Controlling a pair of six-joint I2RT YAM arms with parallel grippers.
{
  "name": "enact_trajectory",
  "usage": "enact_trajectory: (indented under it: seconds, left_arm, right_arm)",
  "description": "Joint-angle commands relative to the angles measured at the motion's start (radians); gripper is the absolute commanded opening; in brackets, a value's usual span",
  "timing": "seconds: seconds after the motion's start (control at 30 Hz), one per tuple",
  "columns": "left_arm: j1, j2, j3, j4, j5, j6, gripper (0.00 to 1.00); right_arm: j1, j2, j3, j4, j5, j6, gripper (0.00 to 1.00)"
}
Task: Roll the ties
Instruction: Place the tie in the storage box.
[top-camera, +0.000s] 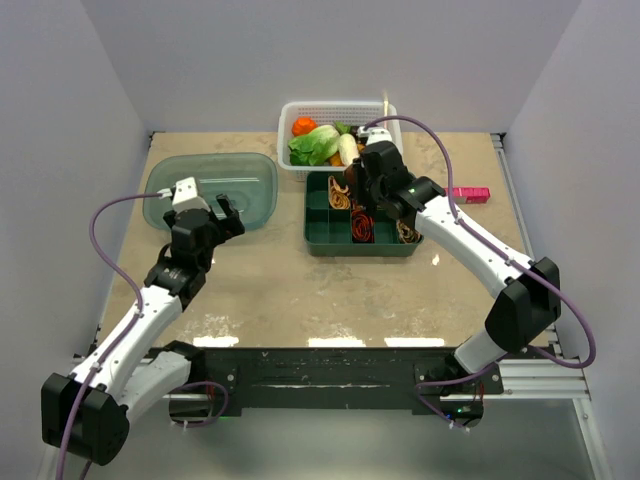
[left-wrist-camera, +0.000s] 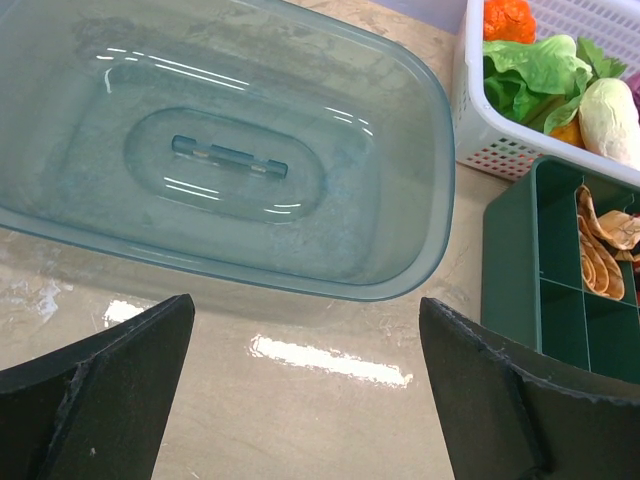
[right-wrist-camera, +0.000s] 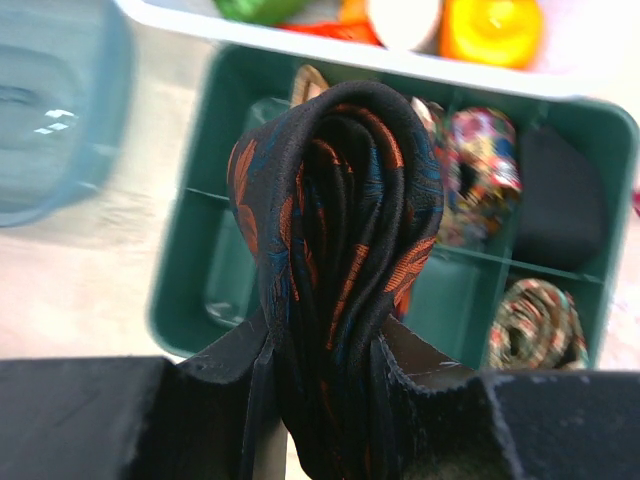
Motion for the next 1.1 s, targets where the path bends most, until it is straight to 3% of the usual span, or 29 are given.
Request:
enact_trajectory:
  seconds: [0.0, 0.5, 1.07]
  left_arm:
    - [0.002, 0.013, 0.01, 0.035, 0.0, 0.003, 1.0]
    - [0.002, 0.063, 0.002, 0.064, 0.058, 0.004, 0.99]
    - [0.002, 0.084, 0.002, 0.069, 0.103, 0.007, 0.98]
  right_arm:
    - [-0.011, -0.046, -0.007, -0.051, 0.089, 0.006, 0.0]
    - [-0.04, 0.005, -0.065, -0.134, 0.105, 0.039, 0.0]
    - [-0.109, 0.105, -0.164, -0.112, 0.097, 0.055, 0.0]
